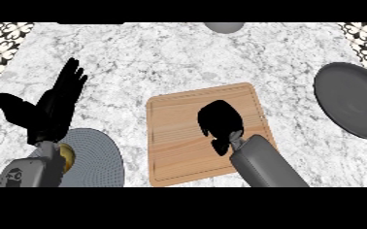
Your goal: Pick the cupcake from the cutting board and place it in the pan
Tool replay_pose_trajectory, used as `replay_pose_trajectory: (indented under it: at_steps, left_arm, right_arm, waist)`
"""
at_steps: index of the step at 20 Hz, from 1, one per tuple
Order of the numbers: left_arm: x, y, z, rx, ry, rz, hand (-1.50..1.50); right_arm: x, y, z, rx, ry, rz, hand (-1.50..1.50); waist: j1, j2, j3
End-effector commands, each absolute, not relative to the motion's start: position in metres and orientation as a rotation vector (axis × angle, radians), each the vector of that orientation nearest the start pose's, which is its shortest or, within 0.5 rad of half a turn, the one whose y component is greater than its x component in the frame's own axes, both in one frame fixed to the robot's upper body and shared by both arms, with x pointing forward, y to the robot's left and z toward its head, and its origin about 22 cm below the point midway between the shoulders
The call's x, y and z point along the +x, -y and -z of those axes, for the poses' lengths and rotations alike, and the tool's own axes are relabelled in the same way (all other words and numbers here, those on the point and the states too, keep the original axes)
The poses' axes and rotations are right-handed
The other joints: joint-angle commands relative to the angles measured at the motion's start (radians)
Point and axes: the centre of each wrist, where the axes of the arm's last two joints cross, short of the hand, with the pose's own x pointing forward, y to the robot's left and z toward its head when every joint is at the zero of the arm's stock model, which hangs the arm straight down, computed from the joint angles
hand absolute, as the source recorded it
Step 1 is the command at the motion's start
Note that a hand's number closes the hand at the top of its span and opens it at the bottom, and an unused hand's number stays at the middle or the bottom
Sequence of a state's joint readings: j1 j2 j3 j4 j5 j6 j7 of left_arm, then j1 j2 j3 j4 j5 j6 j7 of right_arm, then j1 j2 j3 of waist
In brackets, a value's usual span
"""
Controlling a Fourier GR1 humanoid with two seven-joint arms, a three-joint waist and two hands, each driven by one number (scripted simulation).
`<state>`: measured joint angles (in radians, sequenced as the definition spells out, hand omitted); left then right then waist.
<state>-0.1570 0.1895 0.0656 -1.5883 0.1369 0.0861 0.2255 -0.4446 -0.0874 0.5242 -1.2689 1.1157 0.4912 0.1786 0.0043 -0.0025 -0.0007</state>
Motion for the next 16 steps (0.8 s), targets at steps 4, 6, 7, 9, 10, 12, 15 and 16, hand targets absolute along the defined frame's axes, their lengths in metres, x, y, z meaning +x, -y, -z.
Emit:
replay_pose_trajectory:
  at_steps: [4,6,7,9,10,12,15,16]
  left_arm:
    - [0.264,-0.274,-0.048,0.098,1.513,-0.047,0.0]
    - [0.264,-0.287,-0.052,0.113,1.514,-0.048,0.0]
    - [0.284,-0.266,-0.07,0.106,1.514,-0.053,0.0]
    - [0.28,-0.279,-0.072,0.116,1.523,-0.059,0.0]
    - [0.273,-0.258,-0.059,0.097,1.509,-0.062,0.0]
    - [0.27,-0.283,-0.046,0.121,1.503,-0.069,0.0]
    - [0.268,-0.295,-0.056,0.133,1.501,-0.076,0.0]
    - [0.275,-0.286,-0.061,0.144,1.489,-0.077,0.0]
  right_arm:
    - [0.286,0.089,-0.008,-0.537,1.163,-1.755,1.5]
    - [0.291,0.107,-0.028,-0.565,1.185,-1.729,1.5]
    - [0.282,0.097,-0.033,-0.612,1.252,-1.692,1.5]
    - [0.29,0.099,-0.059,-0.674,1.332,-1.659,1.5]
    - [0.277,0.13,-0.061,-0.715,1.347,-1.622,1.5]
    - [0.26,0.163,-0.049,-0.781,1.293,-1.535,1.5]
    - [0.246,0.21,-0.066,-0.876,1.246,-1.409,1.5]
    - [0.226,0.205,-0.075,-0.922,1.291,-1.394,1.5]
  waist:
    - [-0.001,0.002,0.001]
    - [-0.003,0.002,0.001]
    - [-0.007,0.001,0.001]
    - [-0.006,0.0,0.001]
    - [-0.018,-0.003,0.001]
    - [-0.029,-0.003,0.0]
    - [-0.039,-0.006,0.0]
    - [-0.053,-0.01,0.0]
